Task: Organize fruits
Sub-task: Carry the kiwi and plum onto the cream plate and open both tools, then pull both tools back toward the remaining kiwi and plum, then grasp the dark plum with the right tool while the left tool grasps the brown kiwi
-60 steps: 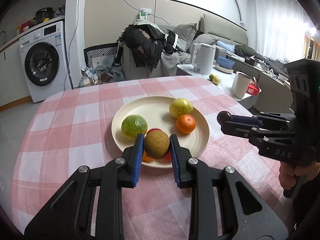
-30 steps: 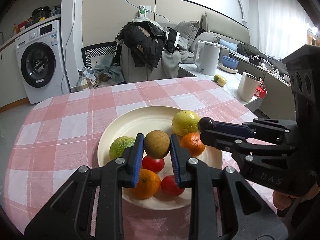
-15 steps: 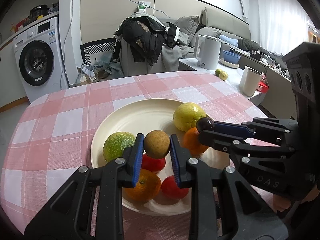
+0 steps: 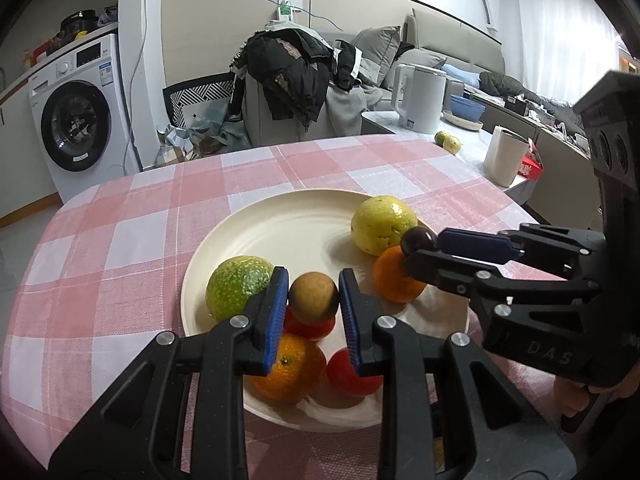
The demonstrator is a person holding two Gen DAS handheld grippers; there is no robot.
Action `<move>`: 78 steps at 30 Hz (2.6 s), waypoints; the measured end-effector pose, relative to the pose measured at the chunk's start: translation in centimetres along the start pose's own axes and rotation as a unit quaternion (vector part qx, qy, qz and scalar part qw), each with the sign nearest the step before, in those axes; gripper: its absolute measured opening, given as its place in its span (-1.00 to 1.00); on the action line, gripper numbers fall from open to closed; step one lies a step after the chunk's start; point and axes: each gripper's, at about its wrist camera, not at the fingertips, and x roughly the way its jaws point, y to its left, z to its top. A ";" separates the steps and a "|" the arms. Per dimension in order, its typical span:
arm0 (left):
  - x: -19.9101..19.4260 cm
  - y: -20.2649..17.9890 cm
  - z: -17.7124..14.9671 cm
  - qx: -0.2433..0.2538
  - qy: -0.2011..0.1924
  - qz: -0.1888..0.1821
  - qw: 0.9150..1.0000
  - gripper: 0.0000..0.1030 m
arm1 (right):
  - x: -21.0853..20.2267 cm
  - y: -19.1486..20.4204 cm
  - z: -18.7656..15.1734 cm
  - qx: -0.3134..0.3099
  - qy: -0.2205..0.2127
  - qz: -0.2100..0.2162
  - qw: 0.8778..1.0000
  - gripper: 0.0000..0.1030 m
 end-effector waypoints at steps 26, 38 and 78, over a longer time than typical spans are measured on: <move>-11.1 1.4 -3.8 -0.020 -0.042 0.029 0.998 0.99 | -5.6 1.4 -4.0 -0.025 0.012 -0.003 1.000 1.00; -10.3 1.5 -5.7 -0.024 -0.006 0.028 0.999 0.99 | -3.8 3.1 -6.0 -0.084 0.070 -0.012 0.994 1.00; -8.3 2.2 -6.2 -0.034 0.017 0.034 0.999 0.99 | -2.5 6.1 -7.2 -0.108 0.108 0.030 0.988 -0.32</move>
